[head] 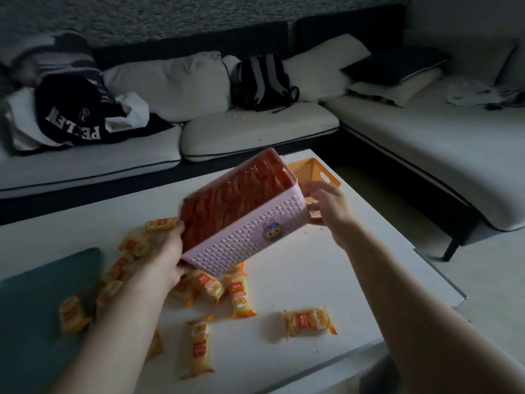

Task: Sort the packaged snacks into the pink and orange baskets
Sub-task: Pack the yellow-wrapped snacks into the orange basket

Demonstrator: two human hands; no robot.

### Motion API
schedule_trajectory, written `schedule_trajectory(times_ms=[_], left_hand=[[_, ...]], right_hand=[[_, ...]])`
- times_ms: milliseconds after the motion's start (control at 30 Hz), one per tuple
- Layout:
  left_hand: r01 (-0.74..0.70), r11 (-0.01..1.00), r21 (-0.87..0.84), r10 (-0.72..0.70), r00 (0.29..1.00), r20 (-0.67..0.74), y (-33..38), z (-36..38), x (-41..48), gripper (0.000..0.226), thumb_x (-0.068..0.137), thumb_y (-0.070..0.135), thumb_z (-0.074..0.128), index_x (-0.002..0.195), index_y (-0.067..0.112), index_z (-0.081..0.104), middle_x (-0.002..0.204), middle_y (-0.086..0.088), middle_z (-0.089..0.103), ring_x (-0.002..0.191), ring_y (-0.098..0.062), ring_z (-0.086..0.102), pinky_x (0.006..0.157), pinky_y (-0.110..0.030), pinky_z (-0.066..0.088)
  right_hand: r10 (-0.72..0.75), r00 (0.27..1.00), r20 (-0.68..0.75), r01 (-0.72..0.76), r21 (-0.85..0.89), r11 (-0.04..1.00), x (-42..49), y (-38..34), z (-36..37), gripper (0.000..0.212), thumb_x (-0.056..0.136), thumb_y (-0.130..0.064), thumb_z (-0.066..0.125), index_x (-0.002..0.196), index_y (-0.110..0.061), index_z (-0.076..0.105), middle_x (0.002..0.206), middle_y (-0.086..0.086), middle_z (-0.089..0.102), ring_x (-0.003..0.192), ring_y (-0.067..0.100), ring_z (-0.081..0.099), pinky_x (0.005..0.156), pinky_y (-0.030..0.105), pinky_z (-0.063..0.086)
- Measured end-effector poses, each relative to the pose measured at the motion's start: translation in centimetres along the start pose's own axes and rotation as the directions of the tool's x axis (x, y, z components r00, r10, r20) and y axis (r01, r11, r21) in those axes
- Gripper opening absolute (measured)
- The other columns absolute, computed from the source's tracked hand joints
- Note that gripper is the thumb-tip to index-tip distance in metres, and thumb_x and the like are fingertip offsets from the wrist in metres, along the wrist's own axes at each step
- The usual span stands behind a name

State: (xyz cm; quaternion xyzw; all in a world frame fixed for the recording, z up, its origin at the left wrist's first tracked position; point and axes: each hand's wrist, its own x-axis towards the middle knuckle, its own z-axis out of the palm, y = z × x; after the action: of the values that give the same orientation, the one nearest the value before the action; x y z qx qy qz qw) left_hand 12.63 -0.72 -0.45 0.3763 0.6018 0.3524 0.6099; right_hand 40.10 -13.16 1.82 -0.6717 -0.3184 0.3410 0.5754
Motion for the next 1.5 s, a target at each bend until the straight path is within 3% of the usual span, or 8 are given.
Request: schedule_trajectory(times_ms=[133, 233, 367, 467, 1000, 1267, 1400, 1500], left_hand=[[-0.064, 0.992, -0.105, 0.059, 0.997, -0.053, 3.6, -0.4, 0.9, 0.026, 0.106, 0.032, 0.051, 0.116, 0.011, 0.062, 0.099, -0.016, 0.07, 0.083, -0.03, 0.067, 0.074, -0.058, 0.054], [-0.097, 0.991, -0.087, 0.093, 0.994, -0.051, 6.5, 1.2, 2.7, 0.03, 0.105, 0.033, 0.052, 0.12, 0.009, 0.063, 0.099, -0.017, 0.072, 0.084, -0.033, 0.07, 0.069, -0.061, 0.058], [-0.129, 0.991, -0.046, 0.128, 0.991, -0.022, 9.1, 5.5, 5.5, 0.028, 0.107, 0.034, 0.047, 0.118, 0.012, 0.059, 0.098, -0.016, 0.07, 0.078, -0.03, 0.068, 0.064, -0.057, 0.056], [-0.136, 0.991, -0.003, 0.136, 0.99, 0.037, 9.9, 9.5, 7.6, 0.033, 0.107, 0.032, 0.047, 0.126, 0.008, 0.059, 0.107, -0.019, 0.07, 0.079, -0.031, 0.069, 0.071, -0.059, 0.058], [-0.162, 0.953, 0.255, 0.138, 0.984, 0.11, 7.3, 16.6, 12.4, 0.017, 0.102, 0.022, 0.06, 0.107, 0.006, 0.066, 0.094, -0.015, 0.072, 0.077, -0.027, 0.072, 0.056, -0.042, 0.06], [-0.11, 0.949, 0.296, 0.051, 0.978, 0.201, 1.3, 15.6, 12.4, 0.022, 0.101, 0.026, 0.058, 0.114, 0.01, 0.067, 0.109, -0.013, 0.074, 0.096, -0.03, 0.072, 0.091, -0.05, 0.059], [-0.14, 0.932, 0.333, 0.052, 0.964, 0.259, 0.3, 13.1, 11.2, 0.025, 0.092, 0.04, 0.057, 0.105, 0.022, 0.068, 0.105, -0.005, 0.071, 0.1, -0.027, 0.067, 0.095, -0.045, 0.053], [-0.38, 0.761, 0.526, 0.244, 0.919, 0.311, -0.2, 9.0, 6.5, 0.019, 0.077, 0.042, 0.058, 0.078, 0.024, 0.063, 0.087, -0.003, 0.067, 0.089, -0.029, 0.065, 0.084, -0.042, 0.051]], right_hand=[[-0.03, 0.989, 0.143, 0.105, -0.554, 0.826, 4.2, 3.4, 3.3, 0.07, 0.094, -0.003, 0.055, 0.155, -0.03, 0.036, 0.161, 0.003, 0.033, 0.142, 0.035, 0.039, 0.102, 0.044, 0.047], [-0.037, 0.973, 0.228, 0.206, -0.789, 0.578, 6.1, 3.8, 5.3, 0.067, 0.1, -0.036, 0.057, 0.159, -0.031, 0.025, 0.162, 0.001, 0.031, 0.139, 0.032, 0.044, 0.1, 0.045, 0.05], [-0.015, 0.972, 0.234, 0.232, -0.952, 0.2, 6.9, 2.4, 6.3, 0.055, 0.095, -0.063, 0.051, 0.137, -0.028, 0.057, 0.123, -0.001, 0.061, 0.101, 0.02, 0.064, 0.076, 0.035, 0.06], [0.013, 0.938, 0.345, 0.342, -0.934, 0.099, 6.1, 1.5, 6.2, 0.051, 0.094, -0.066, 0.049, 0.102, -0.019, 0.068, 0.083, -0.005, 0.059, 0.079, 0.017, 0.063, 0.072, 0.034, 0.06], [0.095, 0.773, 0.627, 0.535, -0.725, 0.434, 3.8, 3.8, 4.0, 0.044, 0.093, -0.059, 0.058, 0.122, -0.028, 0.071, 0.108, -0.009, 0.071, 0.083, 0.007, 0.066, 0.073, 0.026, 0.059], [0.119, 0.8, 0.588, 0.511, -0.771, 0.38, 2.1, 3.3, 4.8, 0.04, 0.095, -0.051, 0.059, 0.12, -0.022, 0.071, 0.098, -0.006, 0.072, 0.08, 0.011, 0.069, 0.075, 0.029, 0.061], [-0.031, 0.861, 0.507, 0.506, -0.851, 0.138, 0.4, 1.2, 5.7, 0.041, 0.094, -0.055, 0.06, 0.114, -0.019, 0.064, 0.089, -0.004, 0.064, 0.075, 0.014, 0.064, 0.069, 0.031, 0.059], [-0.139, 0.841, 0.523, 0.54, -0.796, 0.275, -2.1, -0.9, 6.6, 0.032, 0.091, -0.051, 0.067, 0.095, -0.02, 0.061, 0.081, -0.004, 0.06, 0.067, 0.013, 0.058, 0.055, 0.024, 0.047]])
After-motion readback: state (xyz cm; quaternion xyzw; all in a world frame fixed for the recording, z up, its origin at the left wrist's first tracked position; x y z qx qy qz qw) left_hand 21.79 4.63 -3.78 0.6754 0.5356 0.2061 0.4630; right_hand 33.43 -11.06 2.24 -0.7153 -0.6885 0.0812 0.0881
